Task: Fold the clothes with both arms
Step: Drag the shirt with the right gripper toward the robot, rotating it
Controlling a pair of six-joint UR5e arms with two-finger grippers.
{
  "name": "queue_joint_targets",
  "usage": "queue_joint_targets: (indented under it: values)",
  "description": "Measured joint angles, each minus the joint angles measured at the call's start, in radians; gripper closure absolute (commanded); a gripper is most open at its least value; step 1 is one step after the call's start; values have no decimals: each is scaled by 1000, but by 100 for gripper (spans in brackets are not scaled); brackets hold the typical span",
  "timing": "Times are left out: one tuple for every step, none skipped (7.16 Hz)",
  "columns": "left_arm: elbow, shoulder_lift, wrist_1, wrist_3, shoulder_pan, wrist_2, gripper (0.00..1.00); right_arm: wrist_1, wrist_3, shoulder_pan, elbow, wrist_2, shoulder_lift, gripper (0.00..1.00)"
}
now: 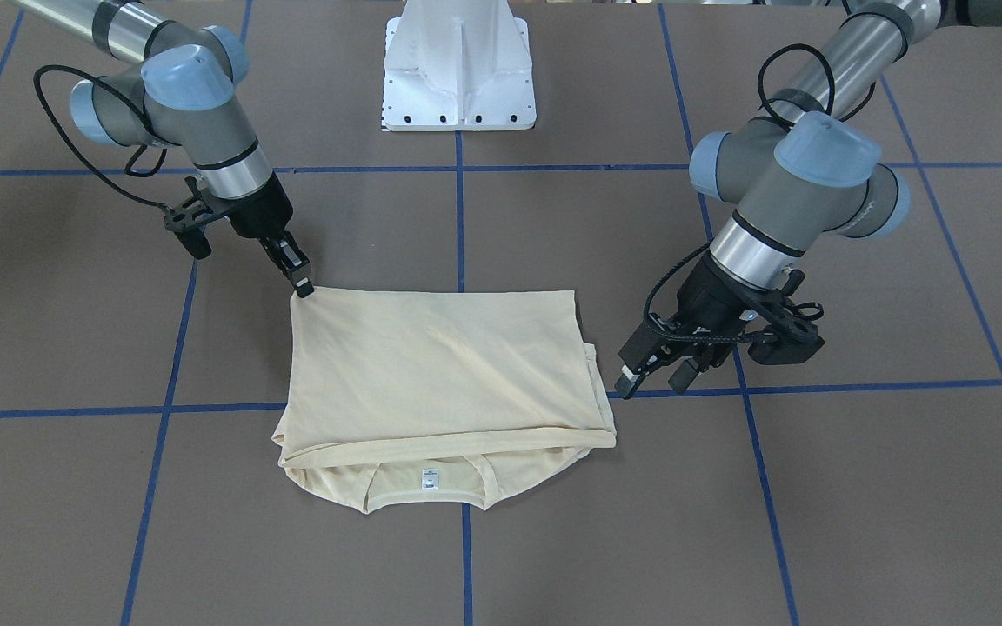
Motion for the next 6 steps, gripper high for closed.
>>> queue_joint_targets:
  values:
    - [-38, 2, 2, -1, 0, -3, 0, -5, 33, -57, 85, 2, -52, 100]
    - [-75, 9, 5, -1, 2, -9, 0, -8, 76, -154, 167, 2, -86, 88]
    - [-102, 15, 6, -1, 12, -16, 0, -9, 99, -258, 223, -5, -99, 1]
    - [-127, 24, 8, -18, 27, -21, 1, -10, 110, -337, 253, -18, -104, 0]
    - [-147, 35, 13, -56, 36, -31, 1, -10, 113, -364, 272, -25, -107, 0]
    - [-178, 56, 38, -94, 55, -44, 1, -10, 113, -351, 299, -23, -110, 0]
